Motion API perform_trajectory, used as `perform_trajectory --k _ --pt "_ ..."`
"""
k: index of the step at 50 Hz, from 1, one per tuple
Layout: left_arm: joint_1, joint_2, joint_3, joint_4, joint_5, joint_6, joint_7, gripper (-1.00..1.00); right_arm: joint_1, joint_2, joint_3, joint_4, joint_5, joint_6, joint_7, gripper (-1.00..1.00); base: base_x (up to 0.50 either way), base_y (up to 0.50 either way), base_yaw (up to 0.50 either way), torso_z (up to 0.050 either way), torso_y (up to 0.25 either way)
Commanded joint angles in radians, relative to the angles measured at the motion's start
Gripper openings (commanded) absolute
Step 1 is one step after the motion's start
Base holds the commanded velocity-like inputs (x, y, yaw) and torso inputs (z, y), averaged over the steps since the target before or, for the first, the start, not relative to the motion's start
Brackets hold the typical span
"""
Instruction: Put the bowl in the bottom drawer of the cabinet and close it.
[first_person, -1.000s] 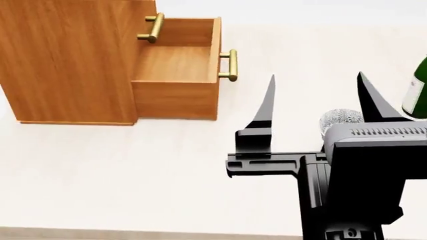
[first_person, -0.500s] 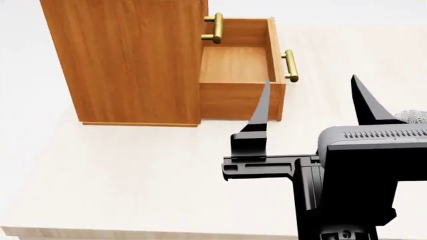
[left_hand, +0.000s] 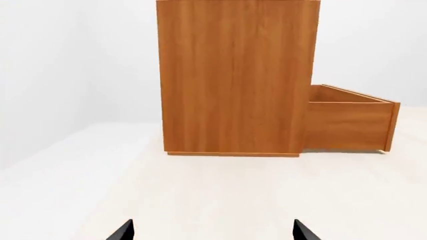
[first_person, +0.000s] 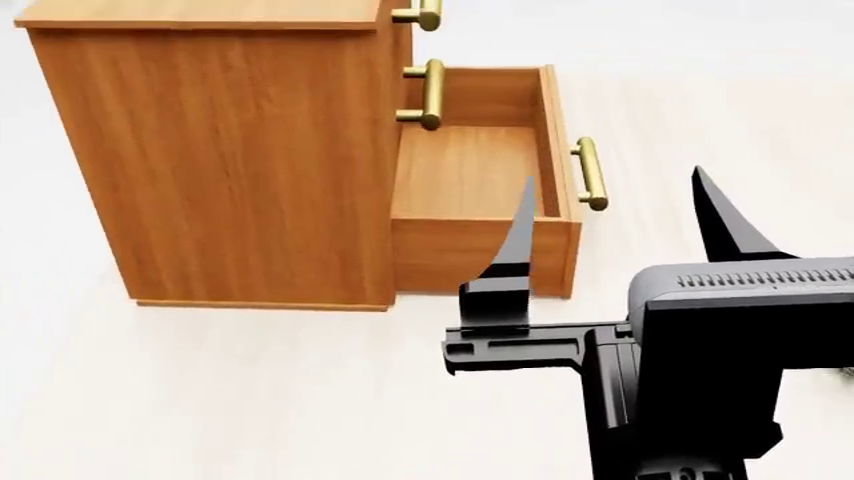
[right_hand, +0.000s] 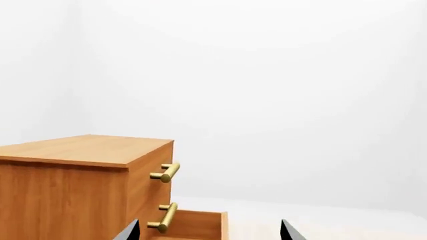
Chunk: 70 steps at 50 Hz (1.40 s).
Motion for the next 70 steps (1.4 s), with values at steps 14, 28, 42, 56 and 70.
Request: perform_trajectory --k 14,28,42,56,70 --pt "-0.001 -0.013 0.013 -0.002 -0.006 0.008 -0.015 1.00 -0.009 0.012 -0.002 0.024 0.009 -0.030 0.009 1.00 0.50 0.00 0.00 0.000 0.000" --pt "0.002 -0.021 0.021 0.002 -0.008 0.017 -0.022 1.00 -0.012 0.018 -0.011 0.065 0.007 -0.058 0.012 1.00 0.50 0.03 0.00 0.000 0.000" --pt "0.001 -0.028 0.028 0.001 -0.005 0.017 -0.032 1.00 -0.005 0.016 0.001 0.084 0.021 -0.063 0.019 1.00 0.29 0.01 0.00 0.000 0.001" --pt "-0.004 -0.034 0.035 -0.003 -0.008 0.020 -0.039 1.00 -0.011 0.018 -0.005 0.185 0.018 -0.138 0.004 1.00 0.50 0.00 0.00 0.000 0.000" --pt "-0.005 -0.040 0.040 -0.013 -0.014 0.030 -0.044 1.00 0.154 0.018 0.005 0.442 0.057 -0.034 -0.017 1.00 0.14 0.00 0.00 0.000 0.000"
